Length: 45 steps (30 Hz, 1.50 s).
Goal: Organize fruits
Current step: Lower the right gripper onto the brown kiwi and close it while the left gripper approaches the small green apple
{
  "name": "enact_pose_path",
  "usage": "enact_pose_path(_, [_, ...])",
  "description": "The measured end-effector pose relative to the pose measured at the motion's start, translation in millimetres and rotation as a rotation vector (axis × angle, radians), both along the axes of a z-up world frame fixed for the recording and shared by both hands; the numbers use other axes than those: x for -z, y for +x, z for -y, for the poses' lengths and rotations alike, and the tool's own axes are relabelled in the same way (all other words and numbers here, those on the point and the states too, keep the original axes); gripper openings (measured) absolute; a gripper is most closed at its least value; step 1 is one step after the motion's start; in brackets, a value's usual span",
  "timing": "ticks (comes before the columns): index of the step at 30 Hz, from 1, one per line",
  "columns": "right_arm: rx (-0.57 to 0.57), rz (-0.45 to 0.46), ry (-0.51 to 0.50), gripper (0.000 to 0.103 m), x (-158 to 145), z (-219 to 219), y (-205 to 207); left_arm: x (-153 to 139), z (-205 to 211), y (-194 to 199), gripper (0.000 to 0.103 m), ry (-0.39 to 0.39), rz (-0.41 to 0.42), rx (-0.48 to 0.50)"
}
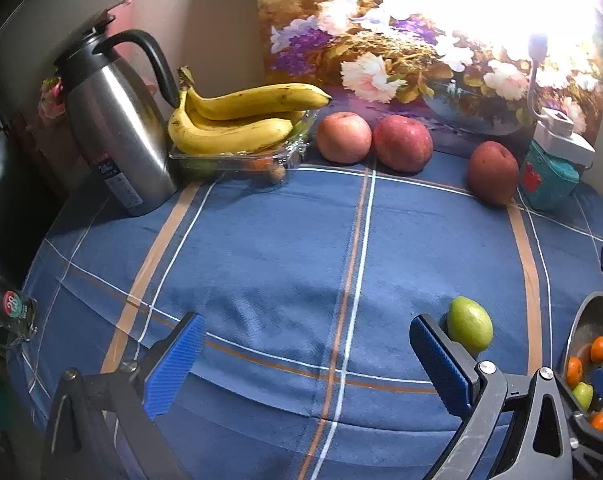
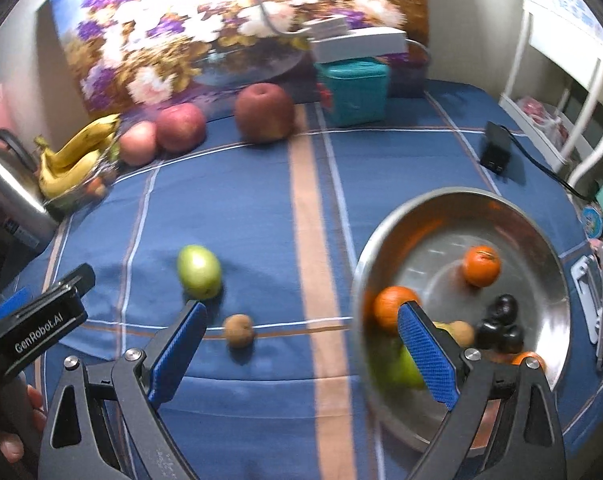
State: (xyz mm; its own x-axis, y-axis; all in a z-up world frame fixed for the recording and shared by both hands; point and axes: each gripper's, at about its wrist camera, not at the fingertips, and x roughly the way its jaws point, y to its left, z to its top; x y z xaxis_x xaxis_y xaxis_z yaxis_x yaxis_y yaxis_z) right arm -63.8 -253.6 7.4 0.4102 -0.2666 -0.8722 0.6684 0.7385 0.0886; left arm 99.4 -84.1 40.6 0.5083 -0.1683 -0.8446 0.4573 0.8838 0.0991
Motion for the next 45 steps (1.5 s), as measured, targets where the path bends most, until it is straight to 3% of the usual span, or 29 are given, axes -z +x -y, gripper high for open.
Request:
enact_pose_path(7, [-0.053,0.014,0.027,0.096,11.4,-14.1,17.5,17.3,-1.8,6.8,0.103,0.008,-0.056,-0.006])
enact_pose_path(15, [-0.088,-0.051,0.069,0.096,48.7,-20.5,31.0,60.0,-4.9,19.6,0.103,0.065,-0.168,-0.042])
enact_pose_path(27, [-0.100,-0.121,0.056,0.091,79.2,-20.5,39.3,81.0,-15.7,34.2,0.103,0.031,-0.252,-0.078])
enact_pose_path(32, [-0.101,-0.128,0.020,0.073,77.8,-21.7,44.8,80.2,-12.7,35.6,0.103,0.025,-0.257,-0.065])
enact_pose_path(45, [-0.125,-0.097,0.044,0.035,73.1,-22.3,45.6,80.3,-0.8,31.5,0.103,-0.039,-0.304,-0.056])
